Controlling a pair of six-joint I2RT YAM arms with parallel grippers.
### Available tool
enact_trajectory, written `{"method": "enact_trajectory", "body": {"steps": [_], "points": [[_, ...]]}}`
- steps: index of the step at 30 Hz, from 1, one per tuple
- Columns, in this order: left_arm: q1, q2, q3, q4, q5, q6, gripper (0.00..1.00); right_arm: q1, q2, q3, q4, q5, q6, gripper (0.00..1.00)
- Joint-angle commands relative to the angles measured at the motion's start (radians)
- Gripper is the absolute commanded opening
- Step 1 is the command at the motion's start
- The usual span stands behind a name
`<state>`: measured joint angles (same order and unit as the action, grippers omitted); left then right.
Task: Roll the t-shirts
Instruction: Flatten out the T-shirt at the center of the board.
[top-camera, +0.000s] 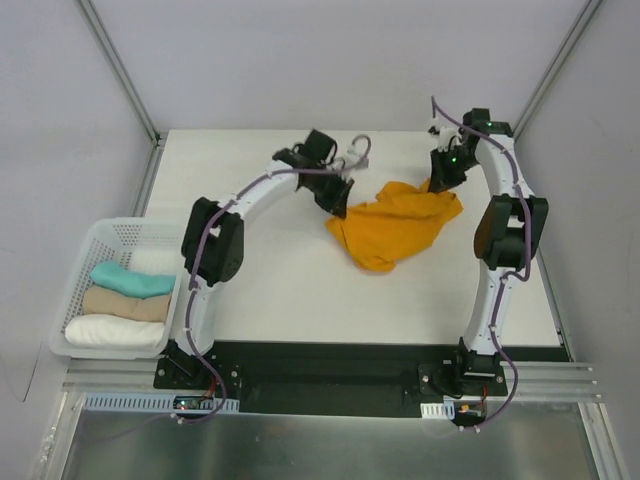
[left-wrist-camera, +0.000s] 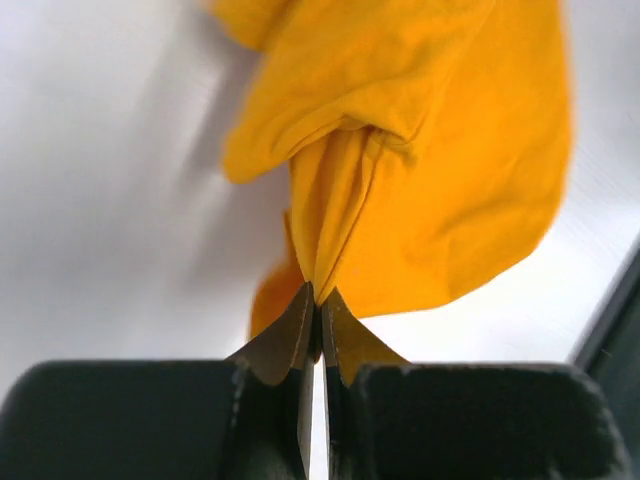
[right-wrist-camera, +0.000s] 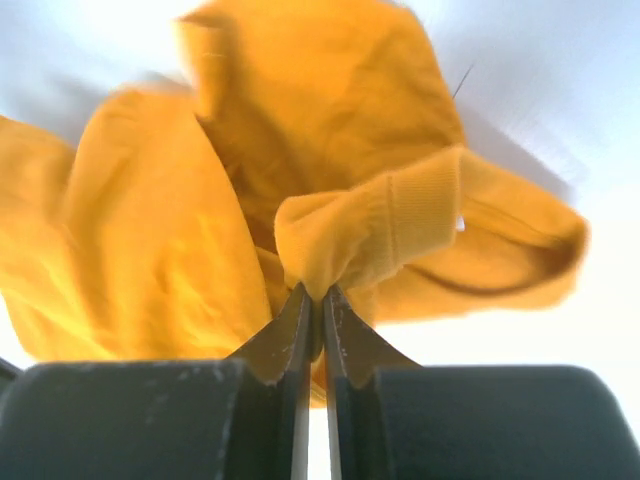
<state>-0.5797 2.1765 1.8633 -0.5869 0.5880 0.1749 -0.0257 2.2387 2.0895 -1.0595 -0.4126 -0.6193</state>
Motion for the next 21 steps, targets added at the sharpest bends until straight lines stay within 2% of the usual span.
{"method": "enact_trajectory", "body": {"steps": [1,2,5,7,10,13,14,16,17,19,20,21], "points": [[0.11,-0.211,0.279,-0.06,-0.12,0.176,0.0,-0.055,-0.239,0.087,0.15,-0.12,0.124,0.01],[0.118,-0.216,0.359,-0.071,-0.138,0.205,0.0,-0.063,-0.27,0.077,0.189,-0.124,0.156,0.01],[0.121,-0.25,0.457,-0.082,-0.23,0.317,0.0,-0.089,-0.381,0.038,0.384,-0.115,0.259,0.01],[0.115,-0.283,0.488,-0.083,-0.273,0.362,0.0,-0.1,-0.433,0.008,0.441,-0.118,0.295,0.01],[0.077,-0.38,0.435,-0.099,-0.304,0.437,0.0,-0.102,-0.522,-0.026,0.478,-0.159,0.29,0.01],[0.022,-0.525,0.219,-0.146,-0.304,0.509,0.0,-0.103,-0.626,-0.155,0.461,-0.17,0.219,0.01],[0.011,-0.564,0.082,-0.157,-0.301,0.517,0.0,-0.102,-0.657,-0.204,0.446,-0.172,0.19,0.01],[-0.017,-0.668,-0.057,-0.16,-0.283,0.52,0.0,-0.103,-0.735,-0.354,0.37,-0.158,0.133,0.01],[-0.025,-0.696,-0.182,-0.16,-0.275,0.512,0.0,-0.103,-0.76,-0.409,0.299,-0.158,0.072,0.01],[-0.04,-0.766,-0.292,-0.171,-0.243,0.473,0.01,-0.103,-0.829,-0.592,0.238,-0.14,0.004,0.01],[-0.054,-0.787,-0.388,-0.172,-0.208,0.454,0.07,-0.103,-0.849,-0.652,0.195,-0.126,-0.016,0.01],[-0.058,-0.803,-0.43,-0.183,-0.176,0.408,0.26,-0.106,-0.867,-0.717,0.169,-0.114,-0.064,0.06]]}}
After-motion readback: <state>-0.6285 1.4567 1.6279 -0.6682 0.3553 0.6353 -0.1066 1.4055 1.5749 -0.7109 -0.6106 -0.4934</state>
